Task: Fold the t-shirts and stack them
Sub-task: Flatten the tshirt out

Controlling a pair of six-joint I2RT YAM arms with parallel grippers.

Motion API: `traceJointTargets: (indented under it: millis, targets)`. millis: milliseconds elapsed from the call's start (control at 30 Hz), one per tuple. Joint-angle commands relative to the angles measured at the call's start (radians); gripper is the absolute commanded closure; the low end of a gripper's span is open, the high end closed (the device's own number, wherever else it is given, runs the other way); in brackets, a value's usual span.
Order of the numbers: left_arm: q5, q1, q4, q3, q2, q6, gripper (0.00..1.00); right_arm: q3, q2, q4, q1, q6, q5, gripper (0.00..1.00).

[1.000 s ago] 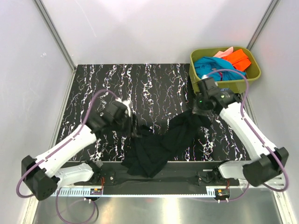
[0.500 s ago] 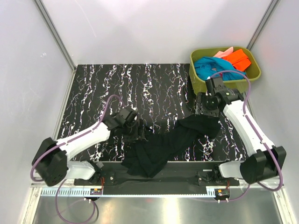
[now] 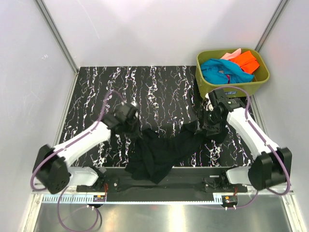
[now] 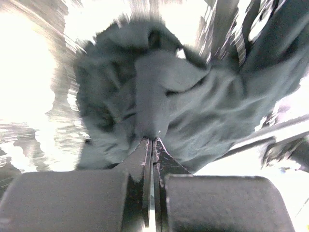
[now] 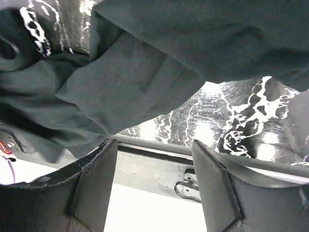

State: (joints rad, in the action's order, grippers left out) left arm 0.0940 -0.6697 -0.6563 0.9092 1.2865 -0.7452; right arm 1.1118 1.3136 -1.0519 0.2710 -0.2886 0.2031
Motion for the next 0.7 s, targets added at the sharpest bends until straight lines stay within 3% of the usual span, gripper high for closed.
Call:
traceJointTargets:
  millis: [0, 367, 467, 667]
  targets:
    - [-0.175, 0.064, -0.120, 0.150, -0.166, 0.069, 1.00, -0.006, 0.094, 0.027, 0.034, -0.026, -0.023, 0.31]
    - [-0.178, 0.124, -0.181, 0.175, -0.320, 0.058, 1.00, 0.036, 0.277, 0.118, 0.083, -0.078, -0.205, 0.42]
    - [-0.189, 0.134, -0.207, 0.187, -0.352, 0.056, 1.00, 0.025, 0.302, 0.128, 0.082, -0.063, -0.316, 0.42]
    - [-0.200, 0.165, -0.246, 0.236, -0.392, 0.096, 1.00, 0.037, 0.358, 0.128, 0.082, -0.044, -0.379, 0.41]
